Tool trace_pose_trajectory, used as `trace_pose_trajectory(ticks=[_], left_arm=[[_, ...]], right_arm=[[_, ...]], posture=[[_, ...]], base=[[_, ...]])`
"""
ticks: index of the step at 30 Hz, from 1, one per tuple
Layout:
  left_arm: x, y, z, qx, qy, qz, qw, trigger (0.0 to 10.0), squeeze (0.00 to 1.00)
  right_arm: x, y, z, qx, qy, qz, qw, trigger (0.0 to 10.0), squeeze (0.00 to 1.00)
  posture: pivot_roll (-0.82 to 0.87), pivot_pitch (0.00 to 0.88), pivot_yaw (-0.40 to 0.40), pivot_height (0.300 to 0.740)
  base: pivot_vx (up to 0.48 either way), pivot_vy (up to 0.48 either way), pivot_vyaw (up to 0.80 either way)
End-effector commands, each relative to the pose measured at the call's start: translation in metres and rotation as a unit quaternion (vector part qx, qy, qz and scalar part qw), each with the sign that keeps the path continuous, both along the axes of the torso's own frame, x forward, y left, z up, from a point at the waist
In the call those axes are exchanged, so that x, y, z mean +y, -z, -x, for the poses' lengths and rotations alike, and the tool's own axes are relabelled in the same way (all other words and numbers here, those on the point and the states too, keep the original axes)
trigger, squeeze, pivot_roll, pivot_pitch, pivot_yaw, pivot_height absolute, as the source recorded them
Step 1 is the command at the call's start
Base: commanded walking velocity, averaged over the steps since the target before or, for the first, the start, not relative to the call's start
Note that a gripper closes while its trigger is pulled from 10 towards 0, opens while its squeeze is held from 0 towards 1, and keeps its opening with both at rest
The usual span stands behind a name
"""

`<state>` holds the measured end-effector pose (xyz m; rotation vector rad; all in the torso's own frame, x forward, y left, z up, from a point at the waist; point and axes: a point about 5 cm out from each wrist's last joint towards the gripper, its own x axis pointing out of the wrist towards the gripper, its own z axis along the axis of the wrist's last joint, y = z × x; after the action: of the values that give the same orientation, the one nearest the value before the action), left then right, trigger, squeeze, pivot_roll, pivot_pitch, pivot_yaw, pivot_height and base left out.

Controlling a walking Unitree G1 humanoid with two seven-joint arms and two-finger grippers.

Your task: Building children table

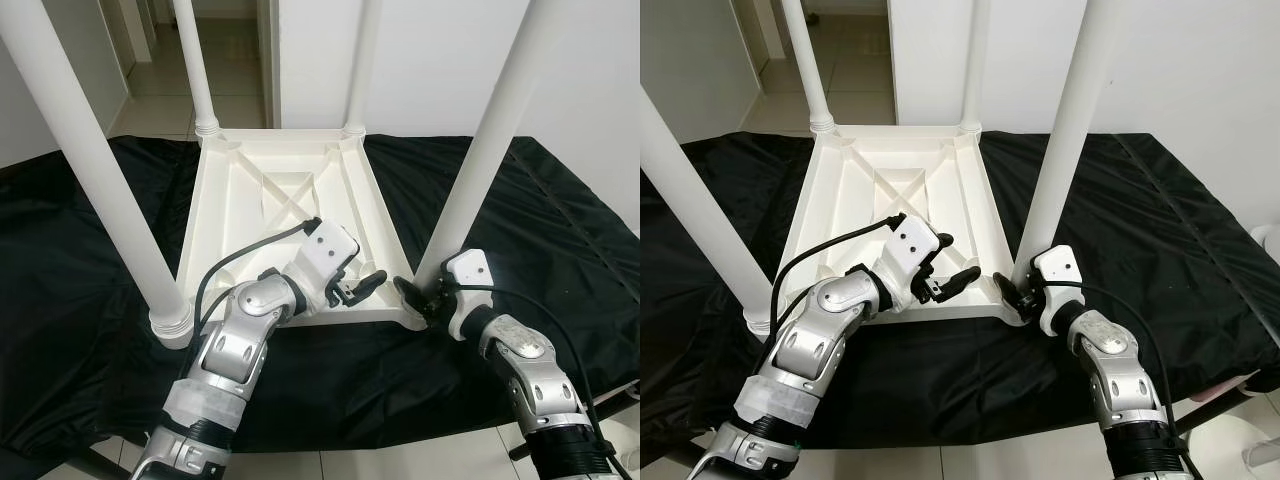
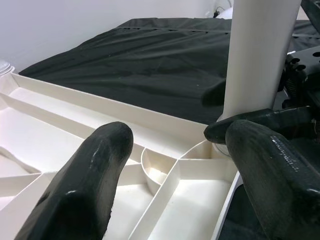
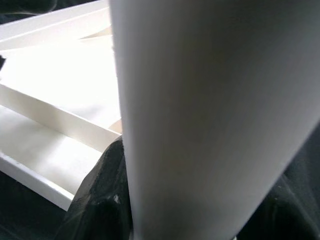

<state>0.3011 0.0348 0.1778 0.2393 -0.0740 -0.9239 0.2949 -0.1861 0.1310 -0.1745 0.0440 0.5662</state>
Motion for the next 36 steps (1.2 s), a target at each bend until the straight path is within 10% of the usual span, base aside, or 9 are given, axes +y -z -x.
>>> trace_pose_trajectory(ticks=[1,6,7,17,30,36], left_arm=[[0.002,-0.003,-0.006,-0.015,-0.058,0.009,0.998,10.0,0.00],[0.002,-0.004,-0.007,-0.016,-0.057,0.008,0.998,10.0,0.00],[0.002,-0.004,-0.007,-0.016,-0.056,0.007,0.998,10.0,0.00],[0.001,-0.003,-0.006,-0.015,-0.052,0.007,0.999,10.0,0.00],[0.000,-0.001,-0.004,-0.013,-0.048,0.007,0.999,10.0,0.00],[0.000,-0.002,-0.004,-0.014,-0.050,0.007,0.999,10.0,0.00]], right_arm=[[0.005,0.015,0.004,0.034,-0.032,0.020,0.999,0.0,0.00],[0.005,0.015,0.004,0.032,-0.036,0.017,0.999,0.0,0.00],[0.006,0.014,0.004,0.031,-0.025,0.004,0.999,10.0,0.00],[0.009,0.013,-0.001,0.017,0.096,-0.017,0.995,10.0,0.00],[0.049,0.005,0.009,-0.005,0.346,-0.133,0.929,10.0,0.00],[0.058,0.006,0.009,0.000,0.338,-0.141,0.931,10.0,0.00]], posture=[[-0.03,0.000,-0.014,0.740],[-0.04,0.000,-0.008,0.740],[-0.04,0.000,-0.006,0.740],[-0.05,0.000,-0.003,0.740],[-0.04,0.000,-0.005,0.740],[-0.03,0.000,-0.013,0.740]], base=[[0.000,0.000,0.00],[0.000,0.000,0.00],[0.000,0.000,0.00],[0.000,0.000,0.00],[0.000,0.000,0.00],[0.000,0.000,0.00]])
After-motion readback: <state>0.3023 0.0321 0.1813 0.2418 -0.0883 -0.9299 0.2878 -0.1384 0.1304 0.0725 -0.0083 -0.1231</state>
